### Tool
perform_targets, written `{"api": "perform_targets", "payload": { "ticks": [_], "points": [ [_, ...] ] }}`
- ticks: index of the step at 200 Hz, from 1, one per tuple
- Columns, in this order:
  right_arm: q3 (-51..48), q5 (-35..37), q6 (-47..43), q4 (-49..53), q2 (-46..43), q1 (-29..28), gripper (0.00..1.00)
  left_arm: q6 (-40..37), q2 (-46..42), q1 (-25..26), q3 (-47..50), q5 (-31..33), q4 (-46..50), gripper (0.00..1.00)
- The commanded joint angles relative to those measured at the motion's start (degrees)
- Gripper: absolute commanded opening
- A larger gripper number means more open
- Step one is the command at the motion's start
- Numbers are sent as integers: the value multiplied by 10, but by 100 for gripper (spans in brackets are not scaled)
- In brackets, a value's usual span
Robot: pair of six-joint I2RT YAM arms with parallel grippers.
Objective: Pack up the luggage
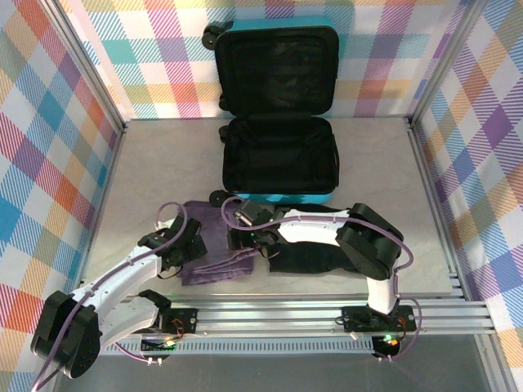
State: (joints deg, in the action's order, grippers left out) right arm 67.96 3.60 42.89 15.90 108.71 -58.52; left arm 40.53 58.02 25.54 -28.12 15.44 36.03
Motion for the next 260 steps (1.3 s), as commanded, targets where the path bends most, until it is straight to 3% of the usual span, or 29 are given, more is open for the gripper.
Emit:
{"api": "perform_targets", "payload": {
  "ticks": [1,80,107,146,184,216,260],
  "points": [
    [15,-13,7,12,9,2,86,-21,1,-6,-12,-30,-23,94],
    [23,-44,1,-5,21,1,67,-35,5,-6,3,-88,-49,85],
    [24,-51,-4,-9,20,2,56,-35,8,-6,7,-103,-55,74],
    [26,-68,-11,-17,19,1,35,-36,-2,1,17,-116,-59,54],
    [25,-65,-20,-13,9,0,0,-31,-20,6,26,-114,-55,31],
    [22,-71,-35,-14,-8,0,0,-34,-45,15,25,-121,-50,13],
    [16,-78,-60,-9,-53,-4,0,-28,-82,43,-13,-118,3,0]
  ]
}}
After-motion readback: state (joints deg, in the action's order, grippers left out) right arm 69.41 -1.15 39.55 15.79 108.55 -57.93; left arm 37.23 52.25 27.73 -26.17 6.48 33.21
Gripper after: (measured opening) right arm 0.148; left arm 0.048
